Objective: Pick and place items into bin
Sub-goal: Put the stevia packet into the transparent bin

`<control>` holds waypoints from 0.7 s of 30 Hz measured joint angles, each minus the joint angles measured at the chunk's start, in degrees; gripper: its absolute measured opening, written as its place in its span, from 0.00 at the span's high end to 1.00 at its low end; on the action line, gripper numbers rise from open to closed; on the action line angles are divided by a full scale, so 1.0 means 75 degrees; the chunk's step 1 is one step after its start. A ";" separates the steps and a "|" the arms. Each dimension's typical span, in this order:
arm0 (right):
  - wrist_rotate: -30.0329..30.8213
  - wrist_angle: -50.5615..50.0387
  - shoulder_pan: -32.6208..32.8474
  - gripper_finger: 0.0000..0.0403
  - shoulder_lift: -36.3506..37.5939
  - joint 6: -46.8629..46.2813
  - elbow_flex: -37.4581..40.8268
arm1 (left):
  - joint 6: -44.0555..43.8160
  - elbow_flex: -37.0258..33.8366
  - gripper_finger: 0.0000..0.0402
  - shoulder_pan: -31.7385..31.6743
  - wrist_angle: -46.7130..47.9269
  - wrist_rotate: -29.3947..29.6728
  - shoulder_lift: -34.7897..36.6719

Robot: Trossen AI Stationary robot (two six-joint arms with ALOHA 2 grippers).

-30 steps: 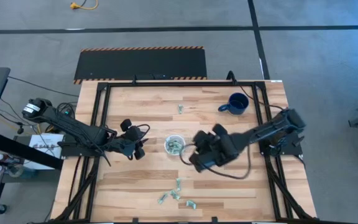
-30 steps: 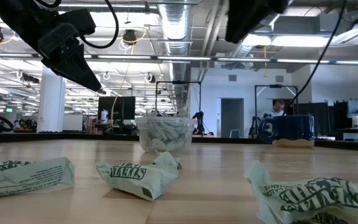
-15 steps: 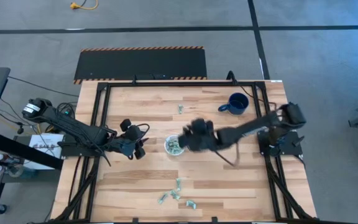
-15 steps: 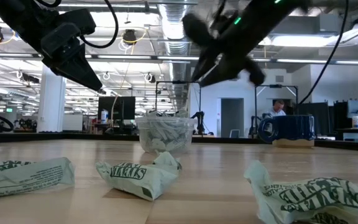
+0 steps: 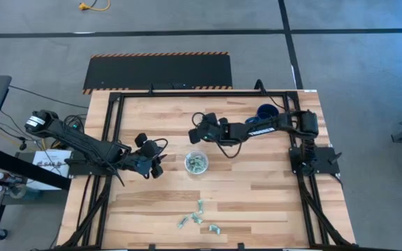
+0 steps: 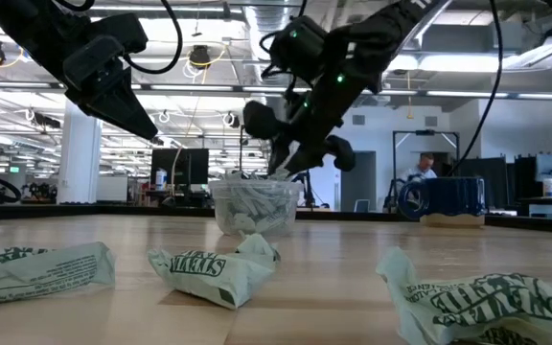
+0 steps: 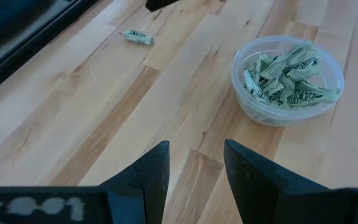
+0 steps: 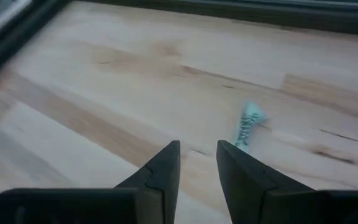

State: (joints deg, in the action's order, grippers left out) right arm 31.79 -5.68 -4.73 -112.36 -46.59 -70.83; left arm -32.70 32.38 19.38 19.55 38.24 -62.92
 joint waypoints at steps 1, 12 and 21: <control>0.0013 -0.0055 -0.0009 0.75 -0.0052 -0.0004 -0.0003 | -0.0001 0.0000 0.64 -0.0002 0.0000 -0.0001 0.0000; 0.1402 0.0132 0.0081 0.47 -0.0979 -0.0856 0.0012 | -0.0005 0.0000 0.64 -0.0003 -0.0022 0.0099 -0.0009; 0.1799 0.1057 0.0044 0.38 -0.1578 -0.0749 -0.0133 | -0.0007 0.0000 0.64 -0.0002 -0.0048 0.0207 -0.0011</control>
State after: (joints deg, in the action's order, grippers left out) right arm 45.28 2.24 -4.40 -124.19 -52.21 -71.83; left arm -32.75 32.38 19.36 19.19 39.79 -63.00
